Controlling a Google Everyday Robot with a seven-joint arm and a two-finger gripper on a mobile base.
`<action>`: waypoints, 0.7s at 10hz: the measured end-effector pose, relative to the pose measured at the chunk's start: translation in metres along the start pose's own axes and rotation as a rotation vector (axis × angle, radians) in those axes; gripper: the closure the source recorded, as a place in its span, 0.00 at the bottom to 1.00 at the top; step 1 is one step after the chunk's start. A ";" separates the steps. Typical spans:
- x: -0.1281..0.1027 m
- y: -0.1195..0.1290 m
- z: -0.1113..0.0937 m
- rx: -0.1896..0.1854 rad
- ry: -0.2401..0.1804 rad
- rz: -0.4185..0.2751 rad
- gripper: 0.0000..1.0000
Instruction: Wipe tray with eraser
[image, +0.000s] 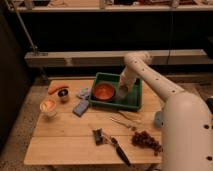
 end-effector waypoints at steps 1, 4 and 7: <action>-0.004 -0.004 0.001 0.005 -0.009 -0.014 1.00; -0.021 -0.009 0.001 0.019 -0.035 -0.047 1.00; -0.042 -0.004 -0.001 0.022 -0.061 -0.074 1.00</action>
